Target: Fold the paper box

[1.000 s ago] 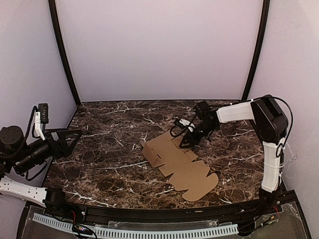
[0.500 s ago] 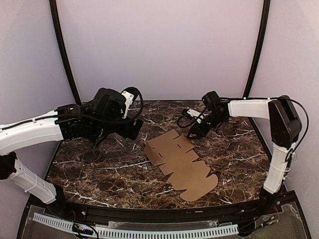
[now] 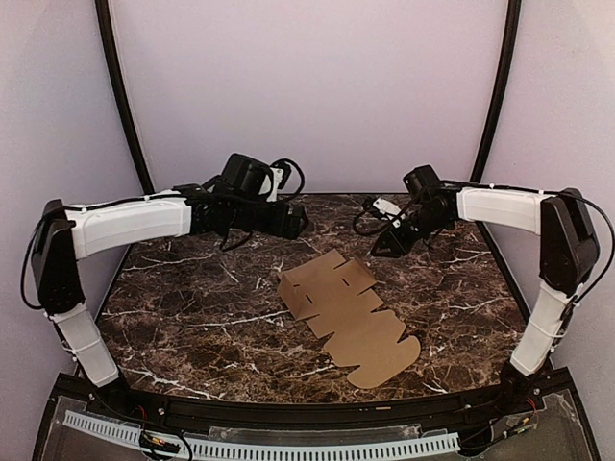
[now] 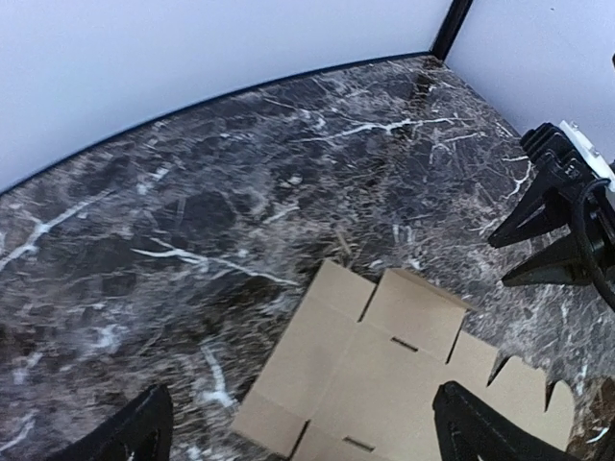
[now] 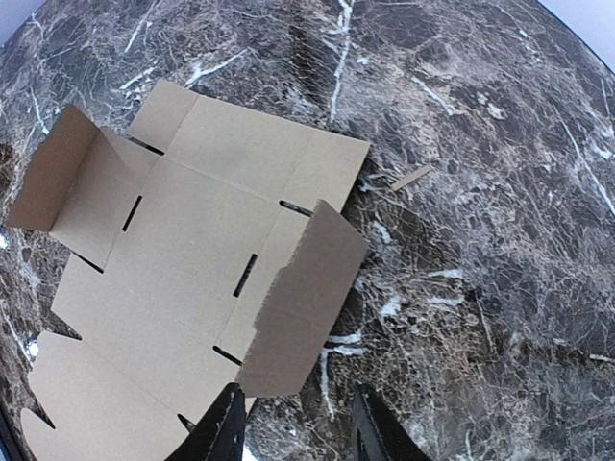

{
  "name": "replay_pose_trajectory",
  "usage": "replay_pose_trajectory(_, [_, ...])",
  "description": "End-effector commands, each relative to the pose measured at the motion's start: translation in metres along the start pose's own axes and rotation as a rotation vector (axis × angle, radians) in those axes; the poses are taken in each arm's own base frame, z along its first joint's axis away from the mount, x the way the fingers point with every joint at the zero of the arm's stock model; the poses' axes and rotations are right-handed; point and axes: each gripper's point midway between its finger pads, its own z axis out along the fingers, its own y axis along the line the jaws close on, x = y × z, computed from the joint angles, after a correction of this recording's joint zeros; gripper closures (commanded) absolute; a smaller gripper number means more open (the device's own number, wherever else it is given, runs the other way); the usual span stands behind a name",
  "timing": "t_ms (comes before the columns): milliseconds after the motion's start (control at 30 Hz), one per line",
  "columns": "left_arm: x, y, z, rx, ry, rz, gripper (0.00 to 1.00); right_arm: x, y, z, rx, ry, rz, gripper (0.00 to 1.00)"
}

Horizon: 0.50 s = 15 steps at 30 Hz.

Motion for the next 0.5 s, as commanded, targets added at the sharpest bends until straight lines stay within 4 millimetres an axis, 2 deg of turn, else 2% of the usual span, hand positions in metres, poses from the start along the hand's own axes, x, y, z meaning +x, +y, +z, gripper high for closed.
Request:
replay_pose_trajectory(0, [0.014,-0.044,0.055,0.200,0.103,-0.089,0.16,0.013,-0.023,0.011,0.036,0.034,0.056,0.64])
replay_pose_trajectory(33, [0.011,-0.050,0.059,0.228,0.111,-0.096,0.21,0.016,-0.025,0.017,0.033,0.051,0.064,0.64])
replay_pose_trajectory(67, [0.025,-0.051,0.072,0.224,0.155,-0.106,0.29,0.019,-0.026,0.021,0.029,0.065,0.074,0.64])
replay_pose_trajectory(200, [0.062,-0.064,0.090,0.305,0.246,-0.146,0.42,0.030,-0.026,0.040,-0.021,0.110,0.108,0.62])
replay_pose_trajectory(300, [0.091,-0.070,0.098,0.341,0.321,-0.155,0.46,0.035,-0.025,0.051,-0.051,0.121,0.120,0.60])
replay_pose_trajectory(467, [0.119,-0.064,0.112,0.307,0.386,-0.164,0.47,0.033,-0.013,0.066,-0.138,0.118,0.156,0.55])
